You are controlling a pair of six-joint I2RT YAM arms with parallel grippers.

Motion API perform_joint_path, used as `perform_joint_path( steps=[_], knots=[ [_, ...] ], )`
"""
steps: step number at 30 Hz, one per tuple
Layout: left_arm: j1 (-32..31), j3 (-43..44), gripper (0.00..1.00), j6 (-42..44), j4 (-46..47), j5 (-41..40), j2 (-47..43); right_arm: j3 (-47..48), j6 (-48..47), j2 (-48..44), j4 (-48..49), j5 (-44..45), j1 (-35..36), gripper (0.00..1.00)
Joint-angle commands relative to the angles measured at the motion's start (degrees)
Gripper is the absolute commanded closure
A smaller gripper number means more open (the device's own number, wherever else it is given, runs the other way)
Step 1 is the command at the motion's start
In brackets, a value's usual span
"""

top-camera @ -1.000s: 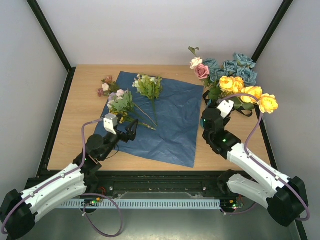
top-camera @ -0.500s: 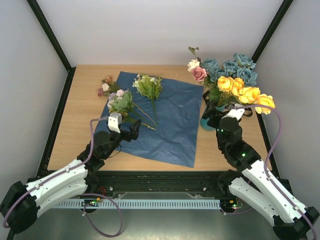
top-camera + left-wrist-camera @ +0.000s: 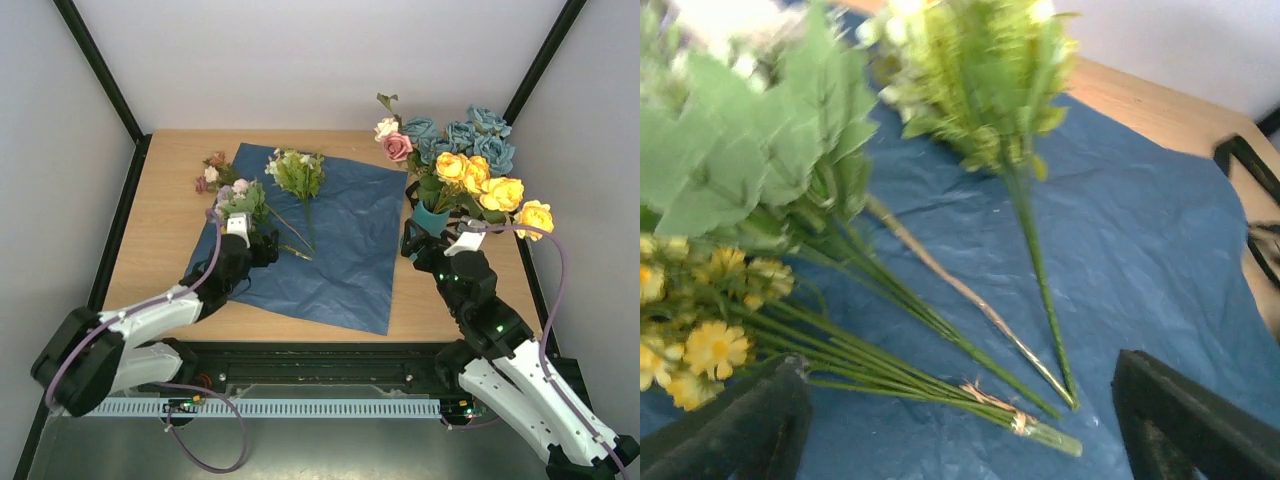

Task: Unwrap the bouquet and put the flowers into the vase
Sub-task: Pick up the fake flower from the wrapping paper.

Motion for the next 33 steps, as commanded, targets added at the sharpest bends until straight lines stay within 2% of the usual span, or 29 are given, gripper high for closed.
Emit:
perform_joint_path(
  steps=[1, 3, 5, 7, 11, 18, 33],
  knots=[
    [5.71, 4.39, 0.25, -7.72, -2.19, 7.77, 7.97, -3.45, 5.38, -3.22, 1.53, 0.69, -0.01, 0.01],
    [7.32, 7.27, 0.41, -9.52, -2.58, 11.68, 11.82, -4.66, 5.36, -5.96, 2.47, -1.27, -0.01, 0.01],
    [7.54, 11.50, 0.51, -9.78, -5.61, 12.06, 15.86, -5.35, 5.40, -7.18, 2.51, -2.72, -0.01, 0.01],
    [7.53, 15.78, 0.47, -10.25, -8.66, 10.54, 18.76, -5.78, 4.62, -7.68, 2.65, -4.20, -0.01, 0.01],
    [7.49, 22.13, 0.59, -11.16, -10.78, 8.93, 23.15, -6.47, 3.72, -7.49, 2.66, -6.39, -0.01, 0.01],
    [7.49, 31.16, 0.61, -13.37, -14.97, 5.96, 31.48, -7.68, 3.64, -8.48, 3.80, -9.69, -0.01, 0.01],
    [9.66, 41.56, 0.66, -13.07, -22.00, 0.65, 47.75, -8.04, 3.63, -11.10, 3.45, -11.95, -0.08, 0.02]
  ],
)
